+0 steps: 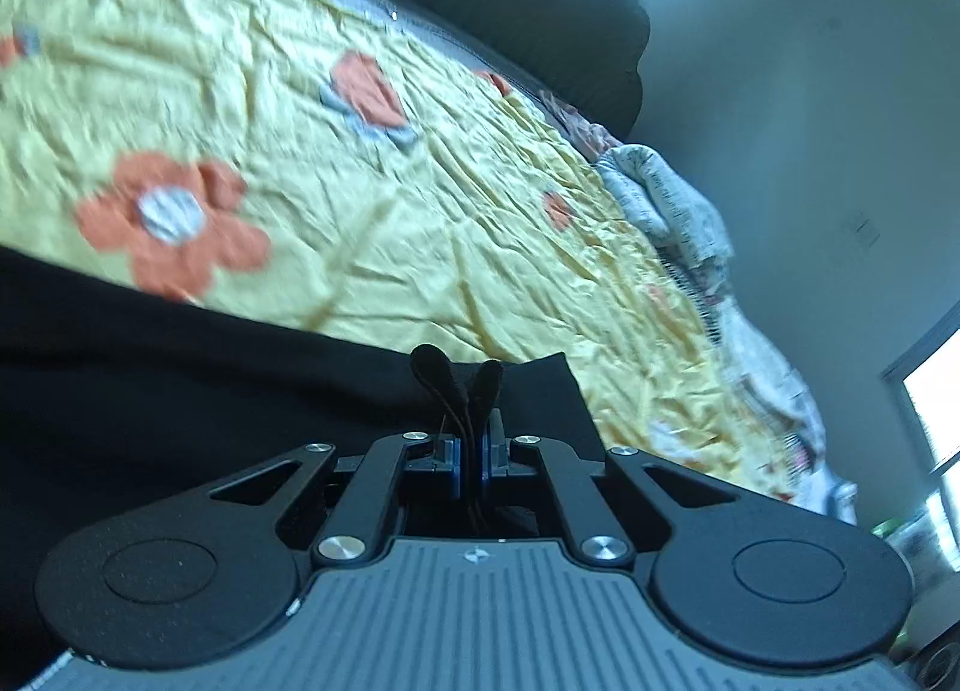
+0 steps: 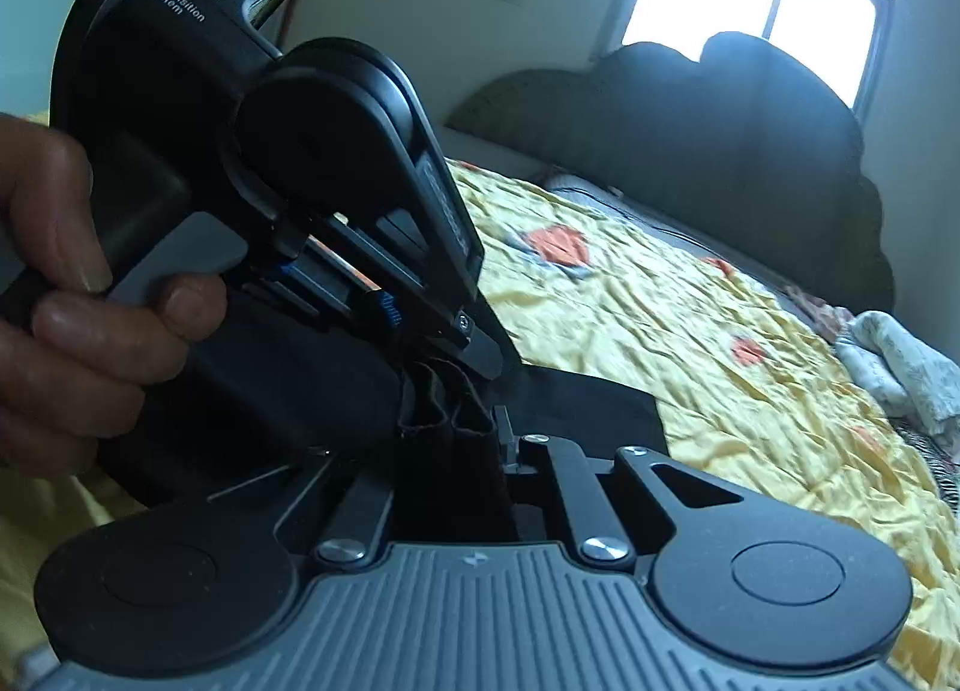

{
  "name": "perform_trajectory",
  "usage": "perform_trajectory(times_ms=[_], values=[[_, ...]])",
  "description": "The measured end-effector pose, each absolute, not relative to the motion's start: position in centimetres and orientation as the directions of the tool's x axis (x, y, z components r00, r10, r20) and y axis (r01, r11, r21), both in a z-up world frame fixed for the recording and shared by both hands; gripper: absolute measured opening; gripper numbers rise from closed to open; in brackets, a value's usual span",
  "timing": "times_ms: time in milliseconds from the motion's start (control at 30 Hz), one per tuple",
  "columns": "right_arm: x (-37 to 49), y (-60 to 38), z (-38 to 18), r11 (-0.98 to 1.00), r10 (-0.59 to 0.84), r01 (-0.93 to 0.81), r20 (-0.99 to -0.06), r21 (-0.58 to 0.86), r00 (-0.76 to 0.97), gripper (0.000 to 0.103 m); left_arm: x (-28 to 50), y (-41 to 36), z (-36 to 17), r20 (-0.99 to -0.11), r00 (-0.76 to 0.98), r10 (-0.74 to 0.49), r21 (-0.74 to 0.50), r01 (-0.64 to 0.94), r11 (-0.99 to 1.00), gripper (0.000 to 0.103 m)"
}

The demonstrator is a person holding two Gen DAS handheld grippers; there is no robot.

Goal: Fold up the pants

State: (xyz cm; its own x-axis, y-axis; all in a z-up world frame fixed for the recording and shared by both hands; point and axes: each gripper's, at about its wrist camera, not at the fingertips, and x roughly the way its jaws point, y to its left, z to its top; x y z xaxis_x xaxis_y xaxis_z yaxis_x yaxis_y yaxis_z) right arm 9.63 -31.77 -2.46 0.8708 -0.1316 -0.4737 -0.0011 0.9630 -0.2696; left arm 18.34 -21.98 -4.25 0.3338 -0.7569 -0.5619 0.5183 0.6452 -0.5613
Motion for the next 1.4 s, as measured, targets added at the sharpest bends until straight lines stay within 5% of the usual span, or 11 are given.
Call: perform_trajectory(times_ms=[267, 533, 633, 733, 833, 1400], values=[[11.0, -29.0, -2.4, 0.954, -0.044, -0.107, -0.483, -0.279, 0.874, 0.008, 17.5, -19.9, -3.0, -0.603, 0.452, -0.657, -0.373, 0.568, 0.733, 0.004], [11.7, -28.1, -3.7, 0.919, -0.089, -0.131, -0.520, -0.372, 0.850, 0.012, 18.7, -19.0, -4.9, -0.631, 0.410, -0.659, -0.437, 0.514, 0.738, 0.004], [11.4, -28.5, -3.7, 0.913, -0.111, -0.121, -0.522, -0.389, 0.846, 0.025, 19.0, -18.9, -5.1, -0.624, 0.402, -0.670, -0.461, 0.502, 0.732, 0.005], [11.2, -29.5, -3.5, 0.933, -0.064, -0.145, -0.548, -0.329, 0.834, 0.025, 19.3, -18.8, -5.3, -0.621, 0.392, -0.678, -0.487, 0.485, 0.726, 0.004], [11.4, -29.9, -2.9, 0.927, -0.064, -0.149, -0.536, -0.345, 0.842, 0.014, 18.9, -18.8, -4.9, -0.619, 0.407, -0.672, -0.460, 0.505, 0.730, 0.004], [11.9, -29.5, -0.6, 0.929, -0.006, -0.186, -0.514, -0.321, 0.858, 0.012, 17.6, -16.9, -2.0, -0.584, 0.500, -0.639, -0.348, 0.557, 0.754, 0.004]])
